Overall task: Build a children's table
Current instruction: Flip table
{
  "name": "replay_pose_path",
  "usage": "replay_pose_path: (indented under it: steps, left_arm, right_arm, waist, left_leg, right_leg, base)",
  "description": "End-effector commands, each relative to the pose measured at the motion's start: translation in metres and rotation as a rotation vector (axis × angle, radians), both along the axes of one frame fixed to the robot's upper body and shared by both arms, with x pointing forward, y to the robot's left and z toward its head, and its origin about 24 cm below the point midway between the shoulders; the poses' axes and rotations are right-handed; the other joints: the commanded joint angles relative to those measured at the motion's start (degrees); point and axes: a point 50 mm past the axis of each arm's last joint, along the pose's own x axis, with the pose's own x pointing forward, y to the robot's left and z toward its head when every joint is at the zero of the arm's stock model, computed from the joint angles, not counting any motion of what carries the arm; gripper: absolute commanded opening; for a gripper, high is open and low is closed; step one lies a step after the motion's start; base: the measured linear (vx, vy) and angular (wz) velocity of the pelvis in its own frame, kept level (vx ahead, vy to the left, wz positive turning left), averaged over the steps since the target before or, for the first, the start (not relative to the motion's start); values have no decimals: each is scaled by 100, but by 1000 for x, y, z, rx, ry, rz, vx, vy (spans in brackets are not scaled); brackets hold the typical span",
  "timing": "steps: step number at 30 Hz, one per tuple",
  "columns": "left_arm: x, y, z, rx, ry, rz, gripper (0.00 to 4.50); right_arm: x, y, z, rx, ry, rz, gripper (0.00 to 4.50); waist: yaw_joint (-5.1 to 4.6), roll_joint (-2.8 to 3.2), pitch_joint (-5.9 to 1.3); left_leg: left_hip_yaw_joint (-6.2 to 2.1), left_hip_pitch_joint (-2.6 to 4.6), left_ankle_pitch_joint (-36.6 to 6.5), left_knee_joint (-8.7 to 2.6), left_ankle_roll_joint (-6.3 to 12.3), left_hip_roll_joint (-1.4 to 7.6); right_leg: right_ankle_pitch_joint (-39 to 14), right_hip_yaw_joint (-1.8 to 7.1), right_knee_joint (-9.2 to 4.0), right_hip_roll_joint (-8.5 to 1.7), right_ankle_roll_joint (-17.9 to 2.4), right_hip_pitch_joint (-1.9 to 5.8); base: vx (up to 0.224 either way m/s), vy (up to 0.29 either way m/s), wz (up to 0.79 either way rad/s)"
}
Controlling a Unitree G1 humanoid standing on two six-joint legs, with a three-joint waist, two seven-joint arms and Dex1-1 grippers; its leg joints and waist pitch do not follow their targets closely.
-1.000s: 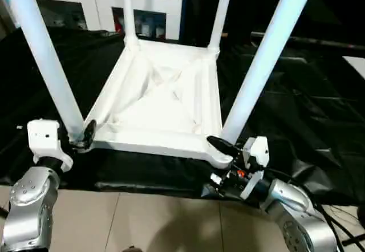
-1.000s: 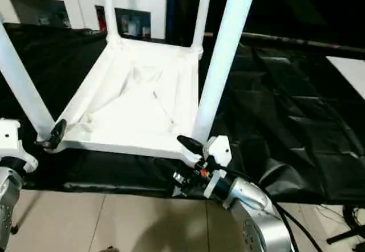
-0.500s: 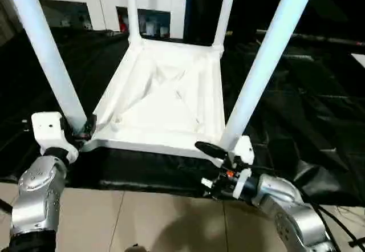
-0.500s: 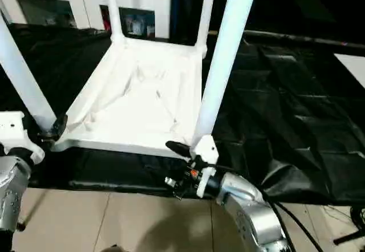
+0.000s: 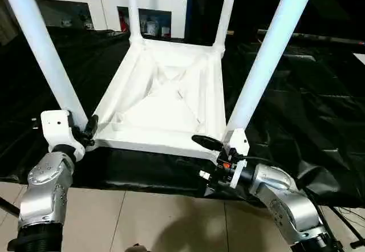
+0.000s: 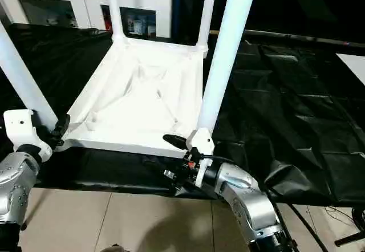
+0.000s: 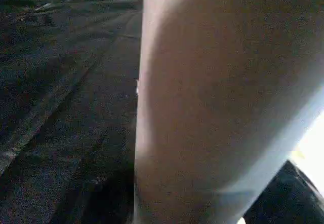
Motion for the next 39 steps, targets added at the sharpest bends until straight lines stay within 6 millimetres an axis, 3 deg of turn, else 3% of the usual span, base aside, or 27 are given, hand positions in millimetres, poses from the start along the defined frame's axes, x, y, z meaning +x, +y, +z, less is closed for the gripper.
replay_pose_path:
  steps: [1, 2, 3, 4, 5, 6, 8, 11, 12, 13, 14, 15, 18, 19, 22, 26, 28, 29, 30, 32, 39]
  left_arm:
    - [4, -15, 2, -82, -4, -22, 233]
    - [5, -17, 2, -93, -5, -21, 229]
    - [5, -19, 4, -106, -10, -20, 229]
    - [6, -23, 5, -134, -18, -22, 229]
    - [8, -30, 7, -195, -27, -23, 226]
    - [9, -33, 8, -220, -29, -23, 226]
    - [11, -49, 8, -336, -33, -30, 225]
    - [13, -63, 7, -412, -32, -41, 225]
    - [13, -63, 7, -412, -32, -41, 225]
    - [15, -78, 7, -466, -25, -47, 225]
    - [15, -83, 8, -482, -22, -49, 225]
    - [16, -95, 10, -516, -16, -45, 225]
    - [18, -112, 14, -507, -20, -86, 224]
    - [20, -122, 17, -480, -28, -109, 222]
    - [22, -126, 18, -509, -30, -83, 219]
    - [23, -133, 20, -546, -16, -62, 217]
    - [23, -134, 21, -537, -18, -64, 217]
    - [23, -134, 21, -532, -21, -58, 217]
    - [23, -134, 21, -532, -21, -56, 217]
    - [22, -134, 21, -532, -21, -52, 217]
    - [22, -133, 20, -537, -16, -39, 217]
  right_arm:
    - [3, -6, 2, 2, -18, -42, 450]
    - [4, -6, 2, 6, -18, -50, 450]
    - [5, -6, 4, 14, -18, -56, 450]
    - [6, -6, 5, 25, -18, -68, 450]
    - [7, -5, 6, 42, -15, -91, 450]
    - [8, -5, 6, 46, -12, -98, 450]
    - [7, -4, 4, 42, 5, -105, 450]
    - [5, -3, 4, 52, 17, -111, 450]
    - [5, -3, 4, 52, 17, -111, 450]
    - [2, -2, 6, 78, 31, -121, 450]
    - [1, -2, 7, 89, 38, -124, 450]
    - [-1, -2, 9, 109, 51, -131, 450]
    - [-4, -3, 9, 123, 64, -151, 450]
    - [-1, -5, 4, 90, 86, -242, 450]
    - [9, -8, -2, 82, 134, -377, 450]
    - [18, -2, 2, 257, 242, -446, 450]
    - [22, -3, 1, 274, 268, -483, 450]
    - [27, -4, 1, 301, 307, -540, 450]
    - [29, -4, 2, 325, 322, -558, 450]
    - [31, -4, 3, 349, 336, -573, 450]
    - [55, 3, 20, 540, 382, -617, 450]
  waist:
    - [-6, 106, -309]
    - [0, 106, -310]
    - [-2, 56, -311]
    - [22, 89, -309]
    - [7, 53, -307]
    - [22, 69, -312]
    - [20, 22, -300]
    - [38, 35, -292]
    - [42, -32, -289]
    - [52, -10, -288]
    - [55, -70, -283]
    - [67, -105, -280]
    - [111, -92, -303]
    - [105, -92, -293]
    - [87, -110, -304]
    - [76, -143, -317]
    - [70, -137, -361]
    - [40, -147, -347]
    - [25, -187, -346]
    - [24, -153, -340]
    - [-2, -168, -333]
  left_leg:
    - [-226, 39, -955, -478, 148, 532]
    - [-224, 35, -921, -475, 154, 529]
    - [-207, 26, -834, -466, 194, 522]
    - [-206, 24, -754, -454, 236, 513]
    - [-192, 17, -722, -452, 252, 515]
    - [-197, 15, -655, -449, 271, 518]
    - [-176, 26, -642, -439, 307, 516]
    - [-161, 13, -626, -431, 330, 501]
    - [-155, -3, -595, -430, 349, 496]
    - [-158, 4, -591, -428, 349, 497]
    - [-155, -1, -538, -434, 378, 510]
    - [-143, 33, -554, -434, 387, 541]
    - [-147, 5, -346, -424, 434, 533]
    - [-156, -8, -284, -439, 424, 529]
    - [-154, 2, -361, -443, 311, 514]
    - [-152, -15, -365, -430, 350, 505]
    - [-160, -37, -51, -397, 407, 507]
    - [-161, -41, 80, -404, 478, 505]
    - [-151, -39, 62, -401, 495, 502]
    - [-145, -38, -21, -401, 482, 498]
    - [-137, -31, -116, -416, 340, 504]
  right_leg:
    - [-418, 470, -403, -775, -1005, 168]
    - [-384, 471, -395, -786, -1029, 171]
    - [-353, 473, -393, -784, -1047, 176]
    - [-352, 472, -391, -786, -1057, 168]
    - [-350, 478, -395, -787, -1053, 170]
    - [-345, 472, -386, -794, -1065, 171]
    - [-453, 469, -404, -775, -1057, 155]
    - [-640, 465, -429, -791, -1035, 155]
    - [-739, 465, -429, -802, -1002, 171]
    - [-793, 466, -437, -801, -977, 159]
    - [-825, 465, -437, -799, -929, 166]
    - [-797, 476, -451, -794, -920, 126]
    - [-477, 470, -411, -789, -855, 144]
    - [-404, 467, -406, -776, -787, 133]
    - [-348, 467, -414, -789, -778, 141]
    - [-356, 471, -405, -810, -772, 158]
    - [147, 461, -326, -783, -778, 164]
    - [414, 447, -296, -769, -853, 142]
    - [395, 447, -305, -775, -869, 142]
    - [267, 447, -313, -786, -867, 144]
    - [134, 449, -313, -786, -806, 143]
  base:
    - [0, 0, 0]
    - [0, 0, 0]
    - [0, 0, 0]
    - [0, 0, 0]
    - [0, 0, 0]
    - [0, 0, 0]
    - [0, 0, 0]
    - [0, 0, 0]
    - [0, 0, 0]
    - [0, 0, 0]
    - [0, 0, 0]
    - [0, 0, 0]
    - [0, 0, 0]
    - [0, 0, 0]
    - [0, 0, 0]
    - [0, 0, 0]
    - [0, 0, 0]
    - [0, 0, 0]
    - [0, 0, 0]
    - [0, 0, 0]
    - [0, 0, 0]
